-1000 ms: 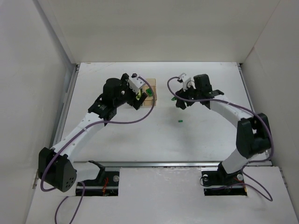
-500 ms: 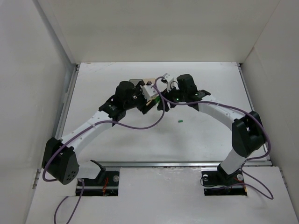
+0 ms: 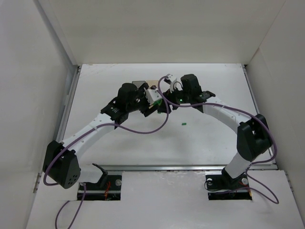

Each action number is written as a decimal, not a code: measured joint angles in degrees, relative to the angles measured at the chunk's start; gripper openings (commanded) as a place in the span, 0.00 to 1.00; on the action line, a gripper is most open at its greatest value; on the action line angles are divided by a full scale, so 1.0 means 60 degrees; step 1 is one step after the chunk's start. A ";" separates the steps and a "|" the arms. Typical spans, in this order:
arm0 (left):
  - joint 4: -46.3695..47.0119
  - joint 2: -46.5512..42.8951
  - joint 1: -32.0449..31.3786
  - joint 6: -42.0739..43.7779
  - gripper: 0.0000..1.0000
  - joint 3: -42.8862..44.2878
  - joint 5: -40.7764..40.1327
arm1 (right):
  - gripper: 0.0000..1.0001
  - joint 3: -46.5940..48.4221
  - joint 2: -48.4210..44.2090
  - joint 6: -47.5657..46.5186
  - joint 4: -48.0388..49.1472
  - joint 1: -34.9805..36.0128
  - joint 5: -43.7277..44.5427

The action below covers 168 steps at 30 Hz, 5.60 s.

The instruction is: Sort the legos into containers by color

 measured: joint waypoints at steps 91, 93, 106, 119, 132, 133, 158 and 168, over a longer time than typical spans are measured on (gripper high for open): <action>0.2277 -0.1184 0.0976 -0.3075 0.00 0.0171 0.0903 | 0.95 -0.0022 -0.3198 0.2619 0.1512 -0.0375 0.3071; 0.2324 -0.1053 0.0987 -0.3333 0.00 0.0466 0.1144 | 0.87 -0.0022 -0.2951 0.2200 0.1687 0.0044 0.2841; 0.1647 -0.1027 0.0991 -0.4677 0.00 0.0925 0.2197 | 0.76 0.0215 -0.2448 0.1053 0.1727 0.0463 0.2044; 0.1209 -0.1053 0.1020 -0.4739 0.00 0.0936 0.2091 | 0.17 0.0692 -0.2044 0.1137 0.1861 0.0528 0.2095; 0.1107 -0.0382 0.1064 -0.5169 0.00 0.1479 -0.1173 | 0.00 -0.0721 -0.2266 0.1220 0.2135 0.0532 0.2379; 0.1104 -0.0251 0.1155 -0.5169 0.00 0.1548 -0.1435 | 0.00 -0.1005 -0.2324 0.1220 0.2047 0.0528 0.2484; 0.1668 0.3064 0.1264 -0.4506 0.87 0.0754 -0.0528 | 0.00 -0.1840 -0.2656 0.1515 0.1574 0.0528 0.3821; 0.0087 0.2962 0.1388 -0.4976 1.00 0.1614 -0.0514 | 0.00 -0.1049 -0.1657 0.1552 0.1537 0.0525 0.3683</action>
